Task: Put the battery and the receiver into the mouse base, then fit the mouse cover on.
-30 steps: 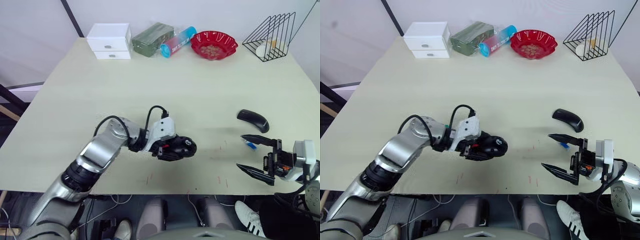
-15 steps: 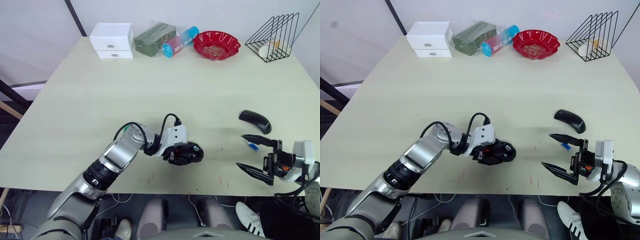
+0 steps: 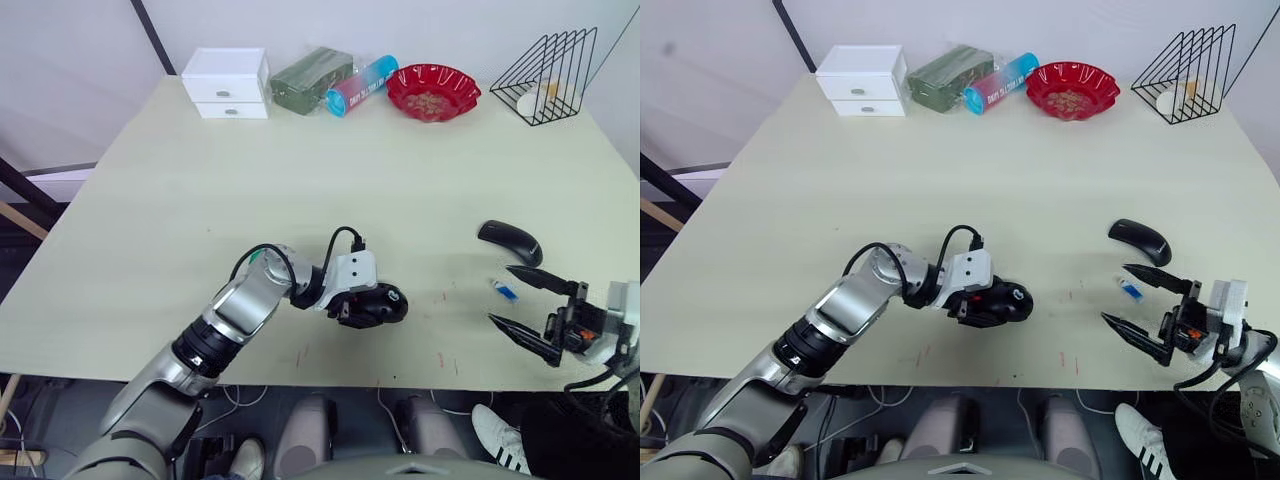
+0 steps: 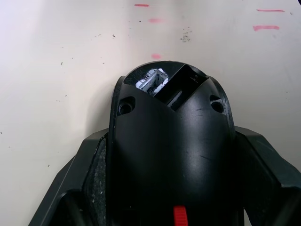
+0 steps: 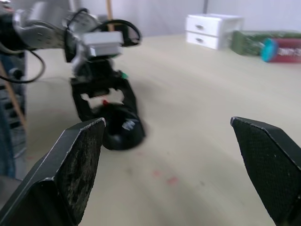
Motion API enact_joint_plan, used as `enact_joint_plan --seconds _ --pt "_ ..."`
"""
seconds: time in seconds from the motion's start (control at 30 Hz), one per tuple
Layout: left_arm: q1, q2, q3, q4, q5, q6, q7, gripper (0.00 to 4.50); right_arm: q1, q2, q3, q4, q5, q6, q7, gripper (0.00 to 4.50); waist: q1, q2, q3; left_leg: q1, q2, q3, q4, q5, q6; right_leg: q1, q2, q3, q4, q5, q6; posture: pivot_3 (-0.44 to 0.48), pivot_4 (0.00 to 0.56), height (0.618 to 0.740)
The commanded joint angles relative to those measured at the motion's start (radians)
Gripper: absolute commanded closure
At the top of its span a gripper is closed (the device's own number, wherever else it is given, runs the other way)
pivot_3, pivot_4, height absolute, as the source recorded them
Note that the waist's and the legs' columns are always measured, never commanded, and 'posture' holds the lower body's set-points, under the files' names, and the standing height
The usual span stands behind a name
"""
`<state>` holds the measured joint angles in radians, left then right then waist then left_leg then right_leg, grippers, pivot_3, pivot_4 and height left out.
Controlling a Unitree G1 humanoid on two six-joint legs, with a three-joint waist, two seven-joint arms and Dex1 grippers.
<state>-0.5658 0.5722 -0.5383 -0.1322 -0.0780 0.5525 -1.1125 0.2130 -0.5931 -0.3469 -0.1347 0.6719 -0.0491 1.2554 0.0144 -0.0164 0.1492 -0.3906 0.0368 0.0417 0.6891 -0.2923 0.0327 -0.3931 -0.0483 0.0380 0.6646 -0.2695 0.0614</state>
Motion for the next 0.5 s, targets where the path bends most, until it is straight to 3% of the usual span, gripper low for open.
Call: enact_joint_plan --seconds 0.03,0.4,0.5 --pt "0.0 0.0 -0.014 0.015 0.025 -0.002 -0.002 1.54 0.016 -0.015 -0.05 0.04 -0.033 -0.024 -0.033 0.0 0.0 0.0 0.0 0.0 0.0 0.0 0.0 0.0 0.0 0.0 0.0 0.0 0.0 0.0 0.0 0.0 0.15 0.74" --pt "0.009 0.01 -0.015 0.015 0.032 -0.016 -0.022 1.54 0.015 -0.029 -0.027 0.168 -0.21 0.002 -0.21 0.0 -0.002 0.002 -0.001 0.002 0.0 0.004 0.0 0.0 0.0 0.0 0.0 0.004 0.0 0.0 0.0 0.0 0.15 0.74" --pt "0.009 0.01 -0.013 0.016 0.035 -0.016 -0.026 1.54 -0.006 -0.034 -0.005 0.164 -0.281 0.052 -0.314 0.0 -0.002 0.002 -0.001 0.003 0.0 0.005 0.0 0.0 0.0 0.0 0.0 0.004 0.0 0.0 0.0 0.0 0.15 0.74"
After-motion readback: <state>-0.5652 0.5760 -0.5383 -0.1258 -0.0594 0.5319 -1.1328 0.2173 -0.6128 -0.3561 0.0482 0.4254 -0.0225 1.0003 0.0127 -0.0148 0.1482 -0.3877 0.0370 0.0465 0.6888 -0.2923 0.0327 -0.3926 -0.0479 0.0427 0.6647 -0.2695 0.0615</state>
